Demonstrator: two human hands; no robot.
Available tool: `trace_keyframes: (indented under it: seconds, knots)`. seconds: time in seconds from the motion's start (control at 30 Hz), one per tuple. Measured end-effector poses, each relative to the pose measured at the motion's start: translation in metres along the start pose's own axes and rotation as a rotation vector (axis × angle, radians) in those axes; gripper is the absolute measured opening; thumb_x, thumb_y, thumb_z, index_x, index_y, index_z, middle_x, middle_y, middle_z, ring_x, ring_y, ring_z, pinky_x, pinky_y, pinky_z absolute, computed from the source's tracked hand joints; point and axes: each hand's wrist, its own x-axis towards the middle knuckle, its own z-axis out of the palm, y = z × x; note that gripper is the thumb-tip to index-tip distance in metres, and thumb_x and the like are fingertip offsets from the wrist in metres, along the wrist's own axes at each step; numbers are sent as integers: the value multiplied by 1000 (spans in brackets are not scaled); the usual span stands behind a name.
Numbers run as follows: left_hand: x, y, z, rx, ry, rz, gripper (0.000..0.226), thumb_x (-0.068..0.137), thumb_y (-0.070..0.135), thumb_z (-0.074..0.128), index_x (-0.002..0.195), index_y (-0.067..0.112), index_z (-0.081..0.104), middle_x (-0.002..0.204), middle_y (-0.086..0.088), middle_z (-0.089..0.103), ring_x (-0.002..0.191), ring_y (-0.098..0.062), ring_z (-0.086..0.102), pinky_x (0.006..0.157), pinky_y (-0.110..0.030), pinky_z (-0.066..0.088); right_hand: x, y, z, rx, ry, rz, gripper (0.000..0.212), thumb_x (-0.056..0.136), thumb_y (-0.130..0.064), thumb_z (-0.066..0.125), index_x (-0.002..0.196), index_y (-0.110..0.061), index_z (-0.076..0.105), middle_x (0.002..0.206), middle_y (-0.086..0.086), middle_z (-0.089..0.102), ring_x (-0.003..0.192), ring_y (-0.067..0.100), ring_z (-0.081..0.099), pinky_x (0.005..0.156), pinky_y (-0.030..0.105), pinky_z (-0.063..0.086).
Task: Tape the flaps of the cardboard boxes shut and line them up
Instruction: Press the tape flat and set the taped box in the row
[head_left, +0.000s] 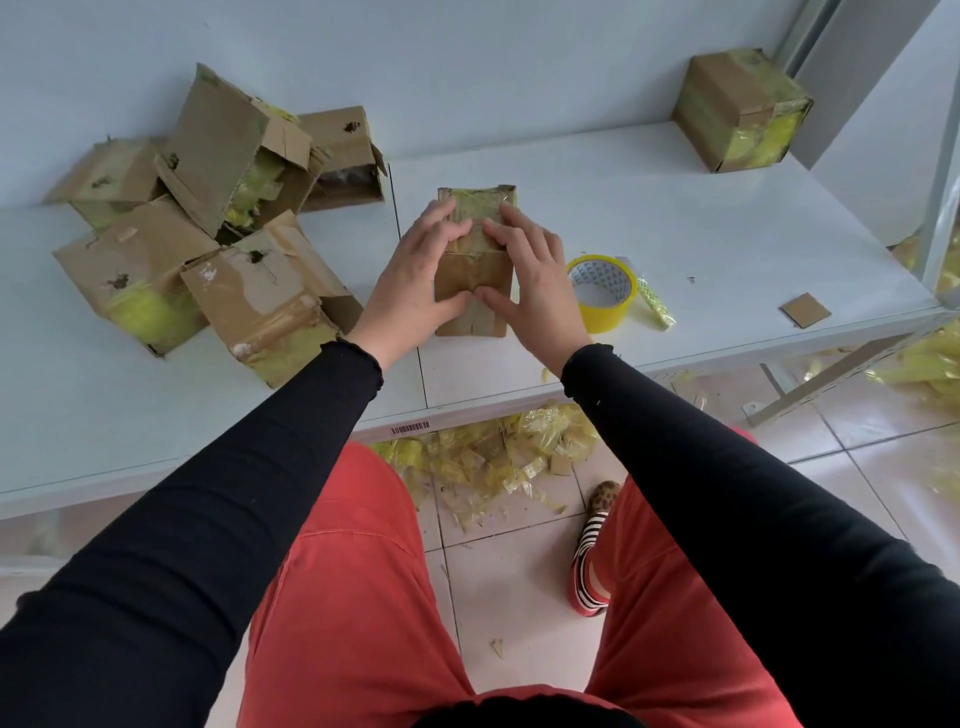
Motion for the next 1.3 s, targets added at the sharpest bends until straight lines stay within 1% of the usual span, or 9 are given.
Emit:
trace_keyframes:
  seconds: [0.23, 0.37, 0.47, 0.63, 0.7, 0.83, 1.07, 1.2, 1.3]
  knots:
    - [-5, 23, -3, 181, -18, -12, 74, 92, 38, 74, 156, 22, 40, 160, -5, 34, 143, -31, 34, 117, -43, 34, 14, 23, -26, 129, -155, 16, 78, 86, -2, 74, 153, -19, 39, 167, 0, 24, 146, 17, 38, 113, 24, 35]
    - [-10, 44, -7, 343, 195, 83, 50, 101, 54, 51, 147, 33, 53, 119, 9, 65, 115, -24, 45, 92, -36, 33, 20, 28, -41, 274, -122, 205, 65, 95, 9, 55, 153, -17, 41, 151, -2, 45, 123, 19, 60, 100, 24, 51]
    - [-1, 41, -16, -94, 286, -60, 37, 102, 37, 58, 138, 35, 60, 106, 20, 64, 107, -7, 46, 94, -28, 38, 21, 10, -36, 428, -153, 322, 61, 100, 10, 40, 156, -12, 36, 148, 6, 50, 131, 23, 56, 108, 22, 44]
    - [6, 25, -17, -687, 83, -604, 76, 96, 51, 66, 161, 34, 28, 167, 7, 28, 152, -9, 25, 119, -30, 23, 12, -23, -21, 841, -162, 597, 72, 107, -53, 39, 165, -25, 7, 171, -10, 9, 156, 6, 11, 122, 28, 11]
    - [1, 23, -5, -878, -60, -671, 69, 97, 64, 53, 158, 33, 39, 161, 7, 43, 149, -9, 36, 124, -41, 24, 9, -28, -12, 897, -174, 659, 82, 102, -60, 46, 164, -30, 2, 171, -12, 7, 155, 5, 8, 113, 25, 11]
    - [-8, 22, 12, -1051, -23, -641, 55, 99, 67, 46, 135, 31, 67, 132, 1, 71, 124, -13, 65, 101, -38, 49, 4, -25, 3, 1037, -101, 737, 83, 101, -52, 55, 164, -36, 3, 169, -15, 15, 139, -6, 20, 105, 25, 16]
    - [-3, 26, 13, -1060, 18, -711, 55, 96, 66, 50, 132, 29, 67, 123, -1, 75, 114, -14, 70, 92, -37, 53, 7, -29, -4, 1106, -107, 724, 79, 102, -42, 55, 163, -38, 5, 168, -10, 23, 152, 11, 26, 116, 30, 24]
    - [11, 38, -6, -885, 122, -680, 48, 89, 61, 59, 126, 30, 61, 129, 2, 68, 124, -18, 61, 108, -47, 46, -1, -37, -11, 1297, 59, 671, 66, 102, -16, 56, 157, -38, 27, 148, -8, 51, 117, 8, 61, 105, 38, 50]
    - [31, 48, -23, -531, 215, -417, 26, 87, 55, 65, 101, 34, 66, 98, 18, 73, 96, 2, 66, 85, -31, 49, -23, -42, 0, 1428, 128, 768, 43, 97, -15, 66, 134, -22, 44, 124, 3, 59, 108, 15, 61, 107, 47, 51]
